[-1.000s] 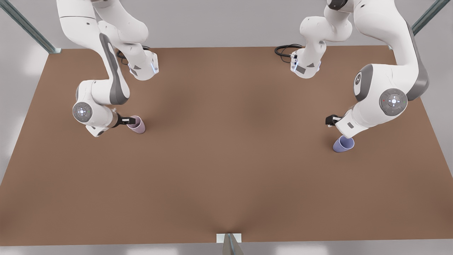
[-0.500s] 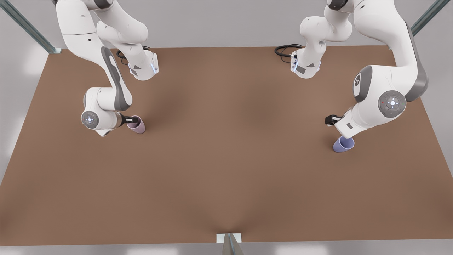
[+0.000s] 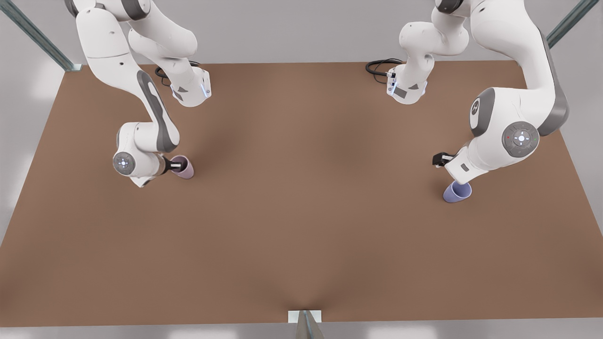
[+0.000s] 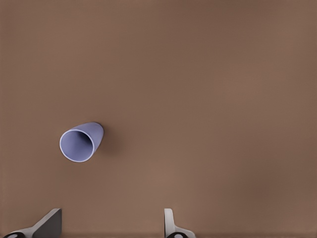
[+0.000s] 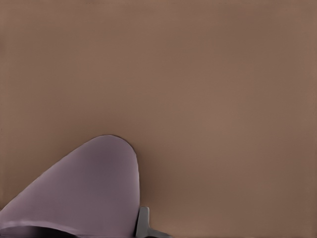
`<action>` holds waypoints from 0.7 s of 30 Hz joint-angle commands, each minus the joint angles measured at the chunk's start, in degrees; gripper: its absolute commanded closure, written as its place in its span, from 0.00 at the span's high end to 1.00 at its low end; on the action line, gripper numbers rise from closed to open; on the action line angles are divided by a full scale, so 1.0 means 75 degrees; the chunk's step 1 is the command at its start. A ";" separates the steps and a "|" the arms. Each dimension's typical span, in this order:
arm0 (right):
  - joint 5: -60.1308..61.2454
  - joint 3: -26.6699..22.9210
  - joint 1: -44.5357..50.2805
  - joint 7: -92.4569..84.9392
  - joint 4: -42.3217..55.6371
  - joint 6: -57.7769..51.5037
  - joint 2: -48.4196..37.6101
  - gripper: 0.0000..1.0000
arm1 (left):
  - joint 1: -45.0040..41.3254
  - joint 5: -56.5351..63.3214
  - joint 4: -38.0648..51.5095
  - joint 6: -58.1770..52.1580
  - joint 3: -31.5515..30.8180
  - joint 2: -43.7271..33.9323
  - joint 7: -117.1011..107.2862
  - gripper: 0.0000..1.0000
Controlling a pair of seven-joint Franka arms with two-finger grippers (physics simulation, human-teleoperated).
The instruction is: Stack the cups, with the pink cup at the bottom and the purple cup at the top
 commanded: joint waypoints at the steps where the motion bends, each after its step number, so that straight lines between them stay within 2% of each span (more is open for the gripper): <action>1: -0.0036 0.0057 0.0051 0.0569 0.0381 -0.0496 -0.0010 0.21 | 0.0000 0.0009 0.0003 -0.0005 0.0001 -0.0005 0.0009 1.00; 2: -0.0012 0.0081 0.0320 0.0991 0.0898 -0.1012 0.0060 0.21 | 0.0000 0.0009 0.0003 0.0007 0.0001 -0.0005 0.0009 1.00; 5: 0.0327 0.0092 0.1000 0.1906 0.1952 -0.1211 0.0505 0.21 | 0.0000 0.0009 0.0003 0.0007 0.0001 -0.0004 0.0009 1.00; 8: 0.0620 0.0092 0.2102 0.3860 0.4400 -0.2302 0.1594 0.21 | 0.0012 0.0020 0.0003 0.0124 0.0012 -0.0016 0.0020 1.00; 12: 0.0656 0.1849 0.2114 0.4742 0.7225 -0.2407 0.3645 0.21 | 0.0012 -0.0027 0.0085 0.0523 0.0130 -0.0087 0.0067 1.00; 13: 0.0644 0.2038 0.2382 0.5105 0.7753 -0.2513 0.4033 0.21 | 0.0012 -0.0027 0.0085 0.0710 0.0130 -0.0110 0.0126 1.00; 16: 0.0656 0.2014 0.3554 0.6171 0.9721 -0.2536 0.5274 0.21 | 0.0012 0.0032 0.0097 0.0722 0.0141 -0.0157 0.0184 1.00; 18: 0.0667 0.2026 0.4399 0.7156 1.1175 -0.2010 0.6306 0.21 | 0.0012 0.0020 0.0003 0.0722 0.0141 -0.0227 0.0313 1.00; 21: 0.0738 0.2190 0.4914 0.7684 1.1890 0.0111 0.7138 0.21 | 0.0070 -0.0038 -0.0383 0.1799 0.0563 -0.0016 0.0383 1.00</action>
